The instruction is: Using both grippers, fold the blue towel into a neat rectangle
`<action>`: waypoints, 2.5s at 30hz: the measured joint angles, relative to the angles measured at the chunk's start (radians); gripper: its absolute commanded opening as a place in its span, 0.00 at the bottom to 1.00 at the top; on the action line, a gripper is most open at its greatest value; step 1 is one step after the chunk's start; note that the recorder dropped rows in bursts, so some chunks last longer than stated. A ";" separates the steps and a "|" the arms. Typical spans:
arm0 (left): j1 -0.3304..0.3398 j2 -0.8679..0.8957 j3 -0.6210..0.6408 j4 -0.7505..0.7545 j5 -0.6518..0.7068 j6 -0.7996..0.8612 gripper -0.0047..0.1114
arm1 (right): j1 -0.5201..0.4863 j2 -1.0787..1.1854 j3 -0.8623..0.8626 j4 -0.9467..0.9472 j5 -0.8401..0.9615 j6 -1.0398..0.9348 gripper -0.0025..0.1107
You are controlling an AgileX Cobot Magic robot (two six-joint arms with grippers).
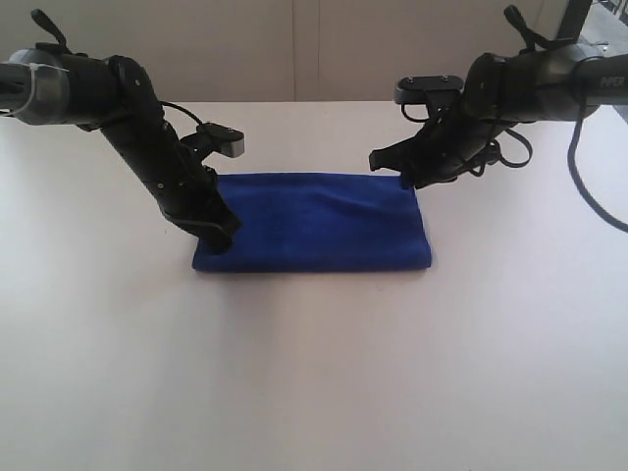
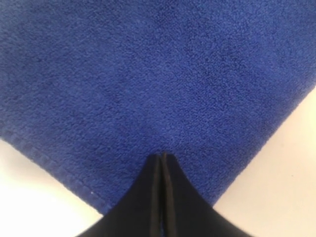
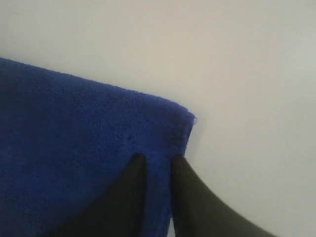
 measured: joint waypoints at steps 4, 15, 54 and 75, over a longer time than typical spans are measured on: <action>0.000 0.000 0.000 0.000 -0.006 0.000 0.04 | 0.000 0.006 0.000 0.012 -0.002 0.000 0.24; 0.000 0.000 0.000 0.000 -0.023 0.000 0.04 | 0.000 0.020 0.000 0.016 -0.013 0.000 0.21; 0.000 0.000 0.000 0.000 -0.023 0.000 0.04 | 0.000 0.012 0.000 -0.082 -0.025 0.000 0.26; 0.000 0.000 0.000 0.000 -0.023 0.000 0.04 | 0.000 0.048 0.000 -0.030 -0.078 -0.002 0.02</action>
